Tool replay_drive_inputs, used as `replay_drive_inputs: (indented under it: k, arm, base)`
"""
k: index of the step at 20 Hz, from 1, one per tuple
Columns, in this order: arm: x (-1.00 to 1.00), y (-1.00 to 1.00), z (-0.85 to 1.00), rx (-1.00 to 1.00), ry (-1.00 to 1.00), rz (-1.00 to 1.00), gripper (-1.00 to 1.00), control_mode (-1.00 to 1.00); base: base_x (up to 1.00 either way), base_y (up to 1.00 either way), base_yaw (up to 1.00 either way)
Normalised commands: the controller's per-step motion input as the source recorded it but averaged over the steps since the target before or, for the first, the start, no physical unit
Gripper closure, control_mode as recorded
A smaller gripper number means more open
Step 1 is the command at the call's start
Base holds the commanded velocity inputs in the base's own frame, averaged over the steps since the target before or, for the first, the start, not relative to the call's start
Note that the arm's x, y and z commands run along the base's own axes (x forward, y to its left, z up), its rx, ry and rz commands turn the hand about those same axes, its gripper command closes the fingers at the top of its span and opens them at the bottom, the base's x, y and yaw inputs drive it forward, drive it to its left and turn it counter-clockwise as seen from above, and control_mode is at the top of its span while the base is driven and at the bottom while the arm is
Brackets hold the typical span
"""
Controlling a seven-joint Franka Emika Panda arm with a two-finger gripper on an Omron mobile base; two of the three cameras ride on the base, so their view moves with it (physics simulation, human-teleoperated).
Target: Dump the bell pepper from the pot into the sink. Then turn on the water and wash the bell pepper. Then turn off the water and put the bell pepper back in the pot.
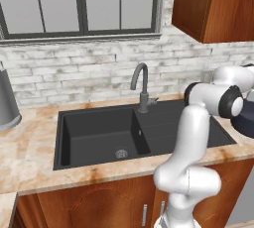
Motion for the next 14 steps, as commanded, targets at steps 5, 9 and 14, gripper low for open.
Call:
replay_drive_inputs:
  k: [5, 9, 14]
  arm:
    - [0.22, 0.00, -0.30, 0.07, 0.10, 0.00, 1.00, -1.00]
    - [0.19, 0.00, -0.32, 0.05, 0.09, 0.00, 1.00, -1.00]
    - [0.03, 0.00, -0.32, 0.02, 0.06, 0.00, 1.00, -1.00]
  base:
    - [0.00, 0.00, 0.00]
    - [0.00, 0.00, 0.00]
    - [0.00, 0.00, 0.00]
